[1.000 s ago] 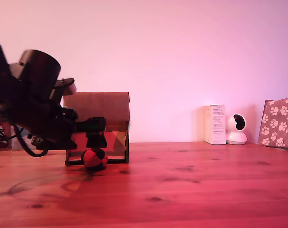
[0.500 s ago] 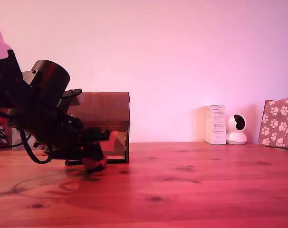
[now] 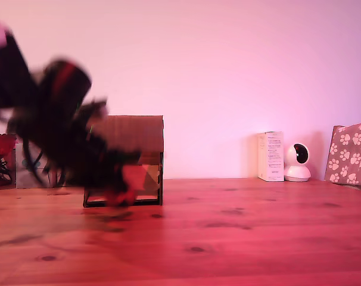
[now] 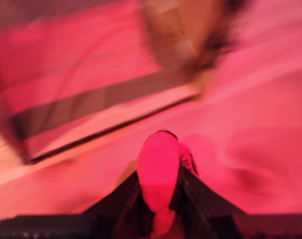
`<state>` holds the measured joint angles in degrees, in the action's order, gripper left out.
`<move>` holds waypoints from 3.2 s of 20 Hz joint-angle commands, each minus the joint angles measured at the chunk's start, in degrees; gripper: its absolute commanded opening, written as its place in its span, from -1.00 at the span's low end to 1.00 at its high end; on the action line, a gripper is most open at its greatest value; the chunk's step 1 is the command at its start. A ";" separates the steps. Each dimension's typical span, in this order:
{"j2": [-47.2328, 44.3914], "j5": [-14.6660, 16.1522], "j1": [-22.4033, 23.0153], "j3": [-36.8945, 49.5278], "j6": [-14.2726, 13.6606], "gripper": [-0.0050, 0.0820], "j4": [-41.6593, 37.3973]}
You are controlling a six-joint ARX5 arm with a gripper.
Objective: Drop the footbag into the cardboard dice tower
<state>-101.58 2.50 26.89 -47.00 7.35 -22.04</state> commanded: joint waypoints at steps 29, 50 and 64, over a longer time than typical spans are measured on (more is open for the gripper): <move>23.23 -1.51 -3.65 -4.50 -5.51 -0.56 0.04; 2.32 3.02 -8.50 -30.25 -9.62 0.64 17.51; 18.34 5.42 -7.32 -18.27 -8.76 -0.93 27.56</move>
<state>-81.97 7.60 19.46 -68.88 -2.07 5.82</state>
